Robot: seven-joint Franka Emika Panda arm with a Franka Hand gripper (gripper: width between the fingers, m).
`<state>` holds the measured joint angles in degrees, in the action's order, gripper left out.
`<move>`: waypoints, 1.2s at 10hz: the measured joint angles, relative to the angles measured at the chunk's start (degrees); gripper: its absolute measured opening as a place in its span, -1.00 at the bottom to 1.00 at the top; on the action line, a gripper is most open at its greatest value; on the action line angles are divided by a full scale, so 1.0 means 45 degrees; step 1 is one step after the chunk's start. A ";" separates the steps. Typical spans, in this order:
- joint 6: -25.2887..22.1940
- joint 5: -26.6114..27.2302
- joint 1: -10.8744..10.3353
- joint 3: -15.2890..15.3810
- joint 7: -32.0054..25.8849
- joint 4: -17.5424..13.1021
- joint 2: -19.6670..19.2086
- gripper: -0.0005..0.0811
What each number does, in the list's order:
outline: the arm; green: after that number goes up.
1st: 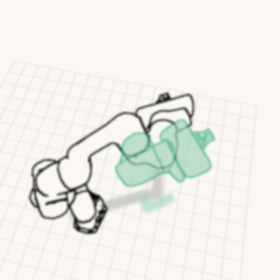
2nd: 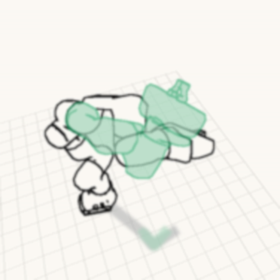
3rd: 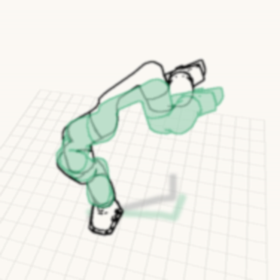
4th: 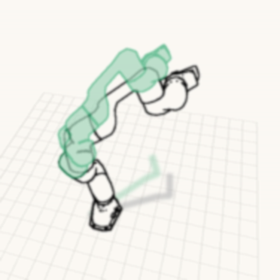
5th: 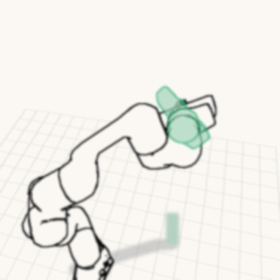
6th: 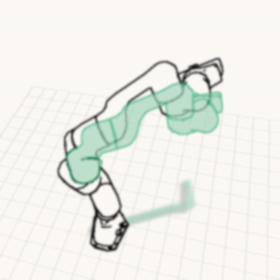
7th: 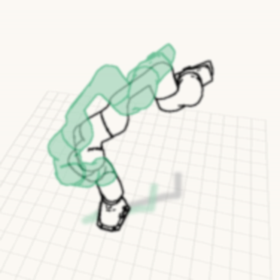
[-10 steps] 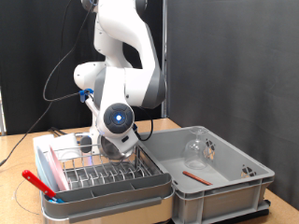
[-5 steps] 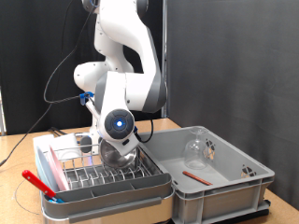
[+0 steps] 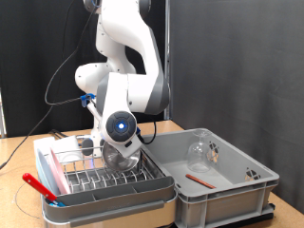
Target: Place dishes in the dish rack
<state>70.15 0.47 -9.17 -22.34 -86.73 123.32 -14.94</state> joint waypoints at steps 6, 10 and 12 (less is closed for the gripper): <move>0.2712 0.0298 0.0003 -0.0127 0.1721 0.0216 0.0617 0.99; 0.2730 0.1706 0.0159 -0.0267 0.1896 0.0088 0.1681 0.99; 0.2613 0.1853 0.0217 -0.0256 0.1898 0.0130 0.1941 0.99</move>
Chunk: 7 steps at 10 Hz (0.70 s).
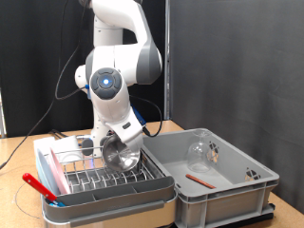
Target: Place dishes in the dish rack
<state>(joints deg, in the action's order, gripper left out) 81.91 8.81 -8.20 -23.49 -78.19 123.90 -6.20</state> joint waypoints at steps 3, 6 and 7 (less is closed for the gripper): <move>0.3548 0.0200 -0.0002 0.0011 -0.0412 0.1864 0.1291 0.99; 0.4657 0.0781 0.0184 -0.0142 -0.0583 0.3686 0.3644 0.99; 0.4792 0.0785 0.0313 -0.0151 -0.0457 0.4013 0.4314 0.99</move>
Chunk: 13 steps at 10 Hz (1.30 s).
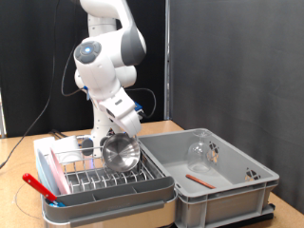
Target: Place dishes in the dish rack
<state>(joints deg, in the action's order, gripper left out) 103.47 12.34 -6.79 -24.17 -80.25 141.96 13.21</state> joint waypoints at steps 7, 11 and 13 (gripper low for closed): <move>0.3681 0.0002 0.0117 0.0083 0.0091 0.2061 0.0885 0.99; 0.4020 0.0368 0.0116 0.0081 -0.0347 0.2460 0.1291 0.99; 0.4260 0.0374 0.0116 0.0096 -0.0317 0.2644 0.1438 0.99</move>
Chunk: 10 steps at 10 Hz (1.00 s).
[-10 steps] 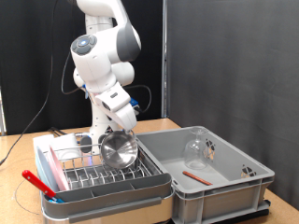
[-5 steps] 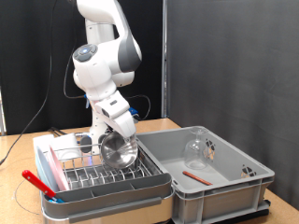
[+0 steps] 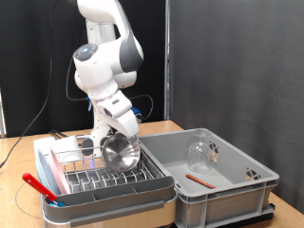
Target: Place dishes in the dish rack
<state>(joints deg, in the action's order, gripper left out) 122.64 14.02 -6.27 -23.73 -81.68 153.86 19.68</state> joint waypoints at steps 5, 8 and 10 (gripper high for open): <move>0.0566 0.0004 -0.0024 0.0151 0.0167 0.0307 -0.0234 0.99; 0.0868 0.0349 -0.0055 0.0147 0.0169 0.0280 -0.0355 0.99; 0.0873 0.0601 -0.0054 0.0106 0.0169 0.0141 -0.0356 0.99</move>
<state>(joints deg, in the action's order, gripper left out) 126.57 16.73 -6.51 -23.26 -80.92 154.49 18.08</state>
